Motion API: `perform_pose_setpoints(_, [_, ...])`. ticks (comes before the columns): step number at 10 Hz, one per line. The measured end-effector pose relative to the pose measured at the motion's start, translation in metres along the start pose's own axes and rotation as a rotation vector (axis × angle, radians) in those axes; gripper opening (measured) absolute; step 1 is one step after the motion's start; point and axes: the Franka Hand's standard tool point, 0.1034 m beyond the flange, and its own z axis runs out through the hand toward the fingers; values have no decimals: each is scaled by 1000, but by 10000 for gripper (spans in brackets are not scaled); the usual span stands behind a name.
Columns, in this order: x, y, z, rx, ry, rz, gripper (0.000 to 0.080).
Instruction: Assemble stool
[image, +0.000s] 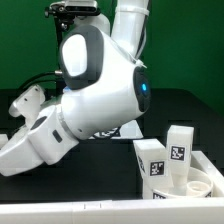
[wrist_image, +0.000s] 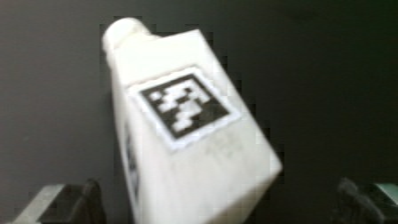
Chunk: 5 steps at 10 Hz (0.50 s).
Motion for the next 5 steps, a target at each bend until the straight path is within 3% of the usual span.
perform_pose_setpoints(4, [-6, 8, 5, 7, 6, -53, 648])
perform_pose_setpoints(5, [-6, 7, 5, 7, 5, -54, 530])
